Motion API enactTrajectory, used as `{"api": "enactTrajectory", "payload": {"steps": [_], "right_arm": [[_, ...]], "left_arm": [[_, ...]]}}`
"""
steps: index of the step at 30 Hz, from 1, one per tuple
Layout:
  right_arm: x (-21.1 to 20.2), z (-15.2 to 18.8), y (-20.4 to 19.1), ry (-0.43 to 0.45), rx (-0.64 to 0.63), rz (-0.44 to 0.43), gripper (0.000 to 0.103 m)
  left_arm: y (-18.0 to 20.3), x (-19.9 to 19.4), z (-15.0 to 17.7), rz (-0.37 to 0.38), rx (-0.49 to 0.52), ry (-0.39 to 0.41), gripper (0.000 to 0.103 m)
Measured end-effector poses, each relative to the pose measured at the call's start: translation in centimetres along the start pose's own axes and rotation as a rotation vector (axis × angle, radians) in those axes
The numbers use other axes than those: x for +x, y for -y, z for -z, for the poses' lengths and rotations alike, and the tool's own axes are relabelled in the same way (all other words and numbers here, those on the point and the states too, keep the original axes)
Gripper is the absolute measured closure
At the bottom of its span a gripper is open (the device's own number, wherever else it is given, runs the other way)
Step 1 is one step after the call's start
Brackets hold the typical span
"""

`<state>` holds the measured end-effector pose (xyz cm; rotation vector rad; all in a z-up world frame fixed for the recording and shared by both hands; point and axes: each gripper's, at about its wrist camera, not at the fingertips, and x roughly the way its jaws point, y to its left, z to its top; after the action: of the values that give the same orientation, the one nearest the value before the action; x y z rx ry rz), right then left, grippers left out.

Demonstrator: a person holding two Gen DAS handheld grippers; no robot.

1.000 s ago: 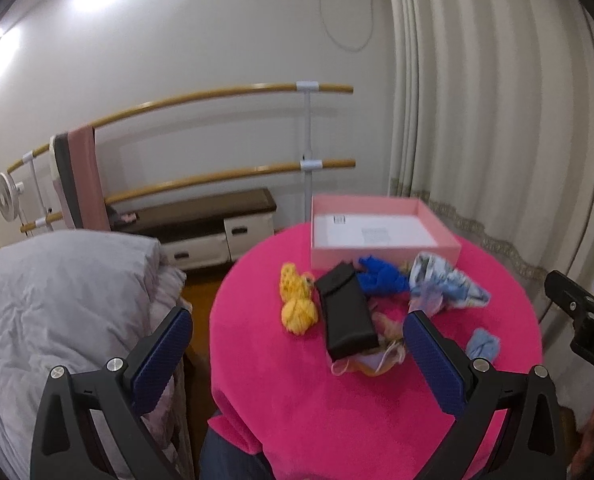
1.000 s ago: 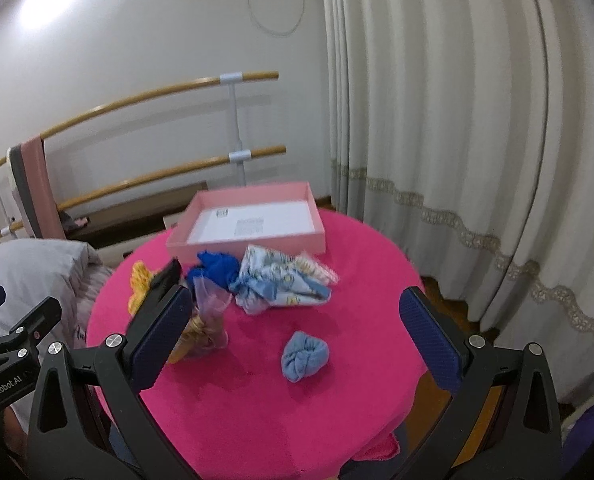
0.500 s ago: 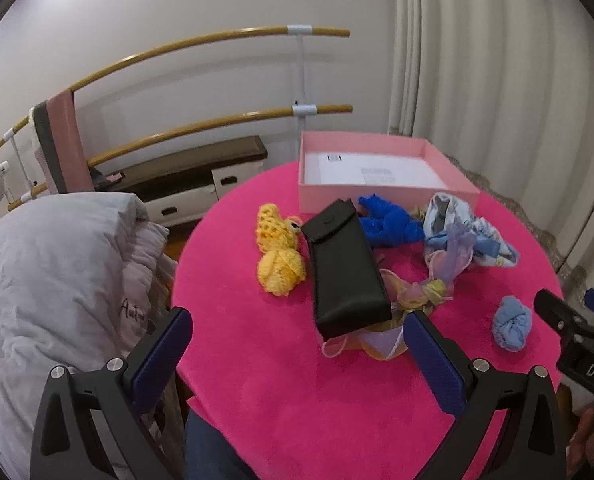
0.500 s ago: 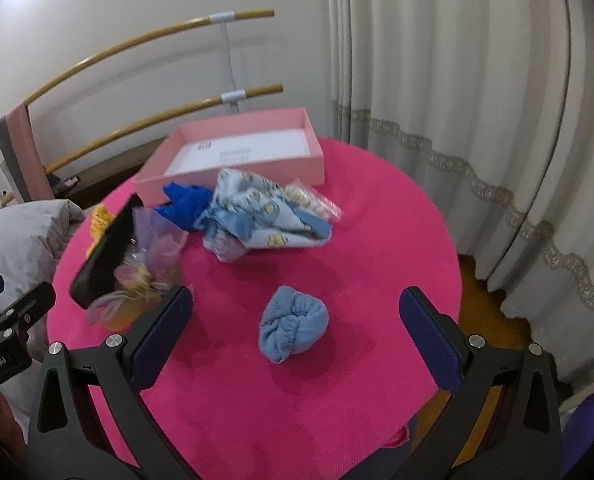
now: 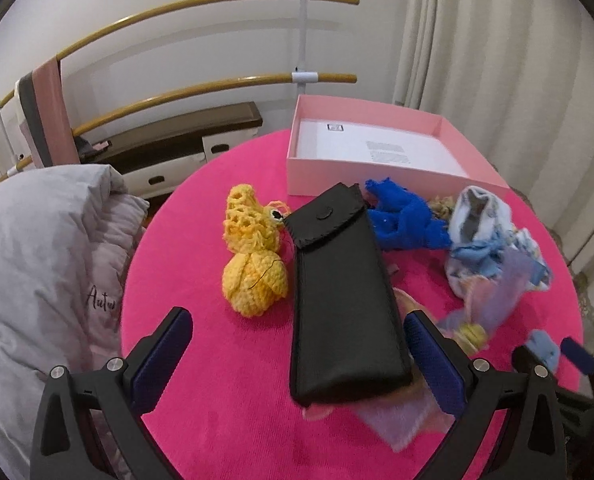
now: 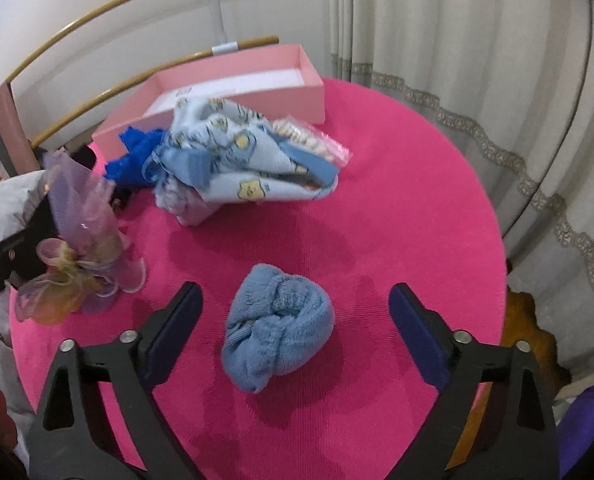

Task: Organize soft objects
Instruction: 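Grasp the light-blue rolled towel with the right tool while the left tool grasps the black case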

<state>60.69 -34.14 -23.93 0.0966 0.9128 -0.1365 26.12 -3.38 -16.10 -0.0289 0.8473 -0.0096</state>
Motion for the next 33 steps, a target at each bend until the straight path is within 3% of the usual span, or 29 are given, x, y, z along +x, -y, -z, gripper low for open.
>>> {"api": "enactTrajectory", "payload": {"steps": [2, 6, 9, 10, 13, 19, 23, 30, 31, 33], "right_arm": [[0.8, 0.2, 0.0, -0.020, 0.000, 0.001, 0.025], [1.5, 0.2, -0.1, -0.028, -0.018, 0.010, 0.030], [1.5, 0.1, -0.3, -0.019, -0.027, -0.001, 0.046], [1.5, 0.0, -0.3, -0.018, -0.033, -0.012, 0.056], [1.5, 0.1, -0.7, -0.016, -0.055, -0.019, 0.057], [1.1, 0.2, -0.6, -0.016, -0.045, -0.034, 0.059], [0.9, 0.2, -0.6, -0.019, -0.042, -0.034, 0.059], [0.8, 0.2, -0.7, -0.022, -0.041, -0.032, 0.059], [0.7, 0.3, -0.8, -0.022, -0.041, -0.032, 0.058], [0.7, 0.3, -0.8, -0.021, -0.041, -0.032, 0.059]], "left_arm": [[-0.2, 1.5, -0.4, -0.003, -0.016, -0.018, 0.000], [-0.8, 3.9, -0.7, 0.023, -0.041, -0.052, 0.007], [-1.6, 5.2, -0.8, 0.109, -0.082, -0.082, 0.023], [-1.6, 5.4, -0.9, 0.134, -0.087, -0.087, 0.033], [-1.2, 5.7, -0.8, 0.146, -0.050, -0.088, 0.054], [-1.2, 5.5, -0.7, 0.155, -0.023, -0.077, 0.060], [-1.6, 5.0, -0.7, 0.134, -0.013, -0.070, 0.053], [-1.8, 3.6, -0.8, 0.138, -0.042, -0.056, 0.048], [-1.8, 3.6, -0.8, 0.144, -0.045, -0.053, 0.050], [-2.0, 4.0, -0.8, 0.176, -0.059, -0.060, 0.062]]}}
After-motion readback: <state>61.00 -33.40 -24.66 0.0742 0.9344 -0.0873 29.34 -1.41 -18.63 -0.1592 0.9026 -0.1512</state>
